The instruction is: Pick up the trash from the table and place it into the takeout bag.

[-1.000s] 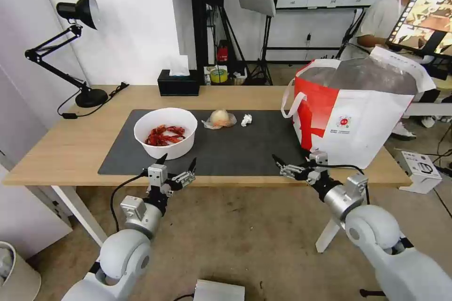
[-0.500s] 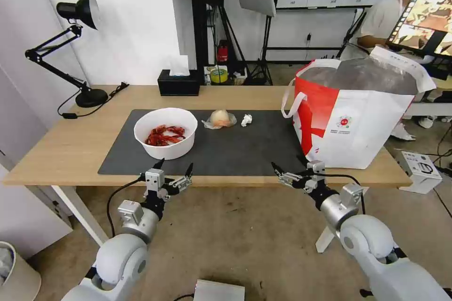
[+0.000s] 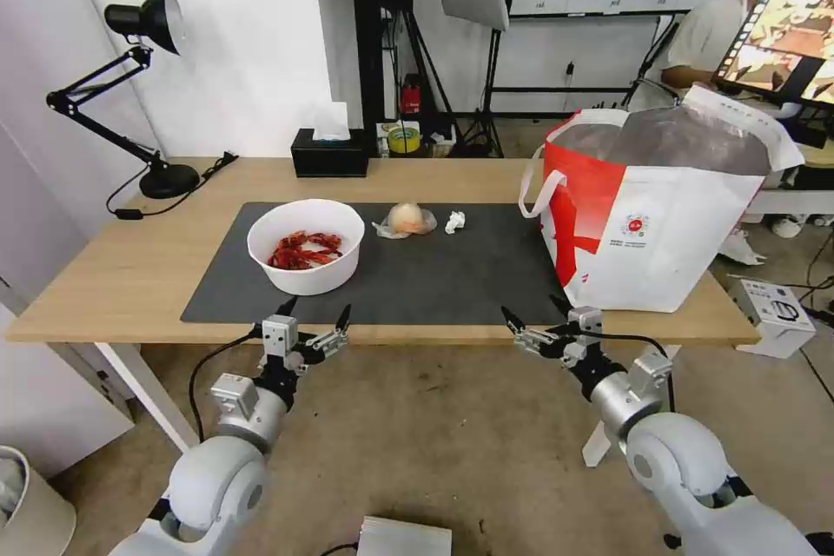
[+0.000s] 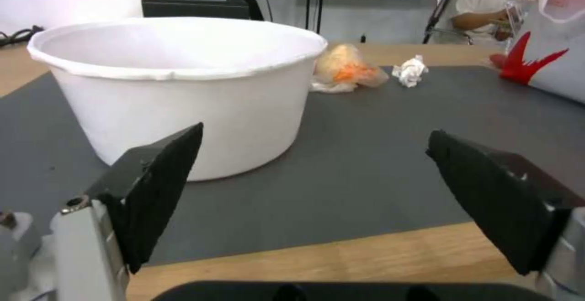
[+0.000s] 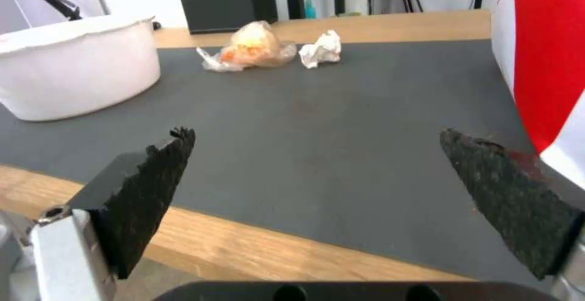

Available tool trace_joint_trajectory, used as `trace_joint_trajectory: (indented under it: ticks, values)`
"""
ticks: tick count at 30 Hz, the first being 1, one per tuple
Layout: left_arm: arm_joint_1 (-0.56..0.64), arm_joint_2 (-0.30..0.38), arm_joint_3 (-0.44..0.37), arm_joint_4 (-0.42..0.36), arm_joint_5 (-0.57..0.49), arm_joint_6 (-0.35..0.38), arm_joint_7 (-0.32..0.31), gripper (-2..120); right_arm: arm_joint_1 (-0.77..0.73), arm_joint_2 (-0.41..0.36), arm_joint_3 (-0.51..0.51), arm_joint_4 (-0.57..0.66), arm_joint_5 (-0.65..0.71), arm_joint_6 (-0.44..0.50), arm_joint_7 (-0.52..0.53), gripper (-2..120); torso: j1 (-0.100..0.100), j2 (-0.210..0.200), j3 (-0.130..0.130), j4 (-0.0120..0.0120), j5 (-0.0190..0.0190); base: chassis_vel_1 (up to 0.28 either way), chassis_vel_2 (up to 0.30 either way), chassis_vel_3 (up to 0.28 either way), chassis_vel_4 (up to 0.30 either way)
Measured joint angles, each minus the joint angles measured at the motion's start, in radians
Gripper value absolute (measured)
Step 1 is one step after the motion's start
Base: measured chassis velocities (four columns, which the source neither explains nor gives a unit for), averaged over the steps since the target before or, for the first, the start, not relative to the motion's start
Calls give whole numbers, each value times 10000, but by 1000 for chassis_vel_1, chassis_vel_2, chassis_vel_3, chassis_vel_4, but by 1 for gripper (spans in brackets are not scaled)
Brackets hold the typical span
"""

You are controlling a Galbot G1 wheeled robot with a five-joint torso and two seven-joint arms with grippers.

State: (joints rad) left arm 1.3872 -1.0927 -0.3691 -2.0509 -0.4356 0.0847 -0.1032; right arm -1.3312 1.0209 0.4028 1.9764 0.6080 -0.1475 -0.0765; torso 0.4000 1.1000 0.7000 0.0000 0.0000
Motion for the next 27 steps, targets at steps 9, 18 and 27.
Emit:
trace_joint_trajectory:
  ticks: [9, 18, 27]
  values:
    - [-48, -6, 49, 64, -7, -5, 7, 100, 128, 31, -117, -77, -7, -18, 30, 100, 0, 0, 0, 0, 0, 0, 0, 0, 0]
    - [-95, -34, 97, 114, -20, -12, 9, 100, 1019, -69, -501, -368, 235, -255, 316, 100, 0, 0, 1, 0, 0, 0, 0, 0, 0]
    - [-114, -121, 219, 246, 96, -13, 5, 100, 3971, 91, -1950, -1756, 843, -968, 1300, 100, 0, 0, 2, 2, 0, 0, 0, 0, 0]
